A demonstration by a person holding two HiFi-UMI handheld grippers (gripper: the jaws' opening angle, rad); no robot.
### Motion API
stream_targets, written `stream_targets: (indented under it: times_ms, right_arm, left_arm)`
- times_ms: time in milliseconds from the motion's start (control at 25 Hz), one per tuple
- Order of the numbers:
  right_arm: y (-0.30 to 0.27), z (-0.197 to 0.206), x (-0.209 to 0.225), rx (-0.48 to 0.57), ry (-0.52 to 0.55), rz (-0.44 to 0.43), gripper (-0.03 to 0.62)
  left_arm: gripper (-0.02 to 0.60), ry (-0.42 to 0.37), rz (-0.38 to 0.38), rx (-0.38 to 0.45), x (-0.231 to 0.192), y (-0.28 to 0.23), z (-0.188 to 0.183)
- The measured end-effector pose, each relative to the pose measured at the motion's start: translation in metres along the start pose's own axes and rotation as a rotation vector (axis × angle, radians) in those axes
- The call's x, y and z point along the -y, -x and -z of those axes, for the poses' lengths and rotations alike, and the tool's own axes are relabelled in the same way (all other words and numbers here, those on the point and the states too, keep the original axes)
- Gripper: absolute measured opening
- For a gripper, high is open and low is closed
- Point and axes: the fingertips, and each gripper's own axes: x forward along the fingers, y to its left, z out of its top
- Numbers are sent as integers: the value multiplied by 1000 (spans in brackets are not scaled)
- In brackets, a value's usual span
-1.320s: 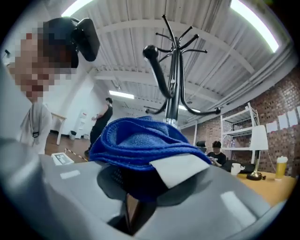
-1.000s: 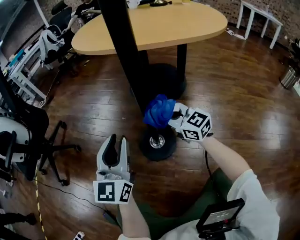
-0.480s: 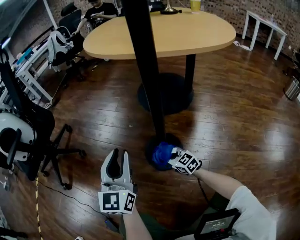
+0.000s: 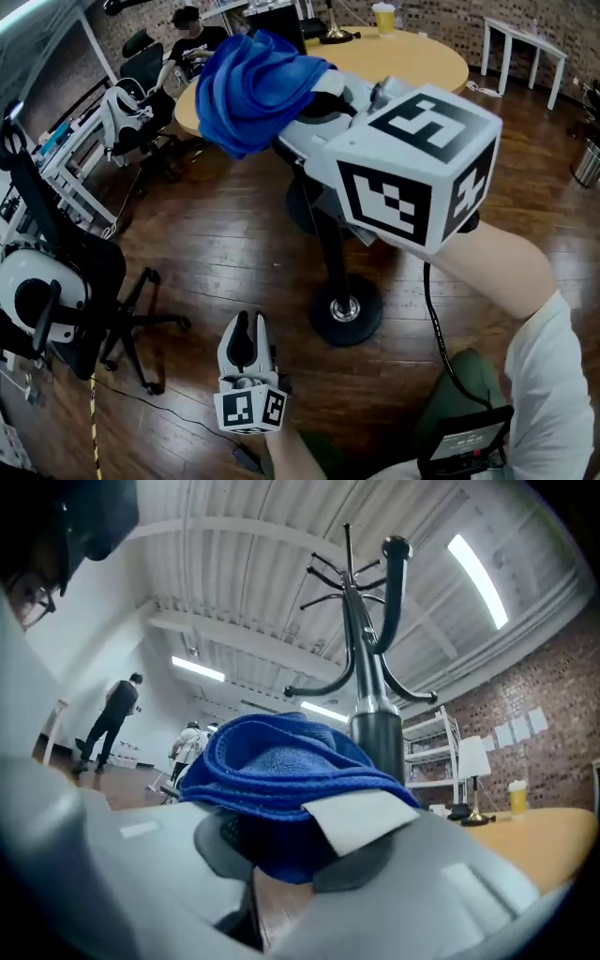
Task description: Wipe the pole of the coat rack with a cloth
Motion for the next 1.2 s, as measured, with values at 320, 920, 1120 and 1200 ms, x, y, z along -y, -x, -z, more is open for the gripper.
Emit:
stream_targets:
  times_ms: [320,920,1120,1200]
  right_arm:
    - [76,415,-62,-451,-96,68,97]
    - [119,557,-124,-628,-278,19,94]
    - [36,121,-63,-71,-175,-71,92]
    - [27,16,-41,-9,-167,-39,92]
  left_arm:
    - [106,-13,-6,15,5,1,-7]
    - [106,16,26,-14,9,-24,-8]
    - [106,-81,49,-4,9,-66,-148]
    - [106,-69,38,9,21,-70,-223]
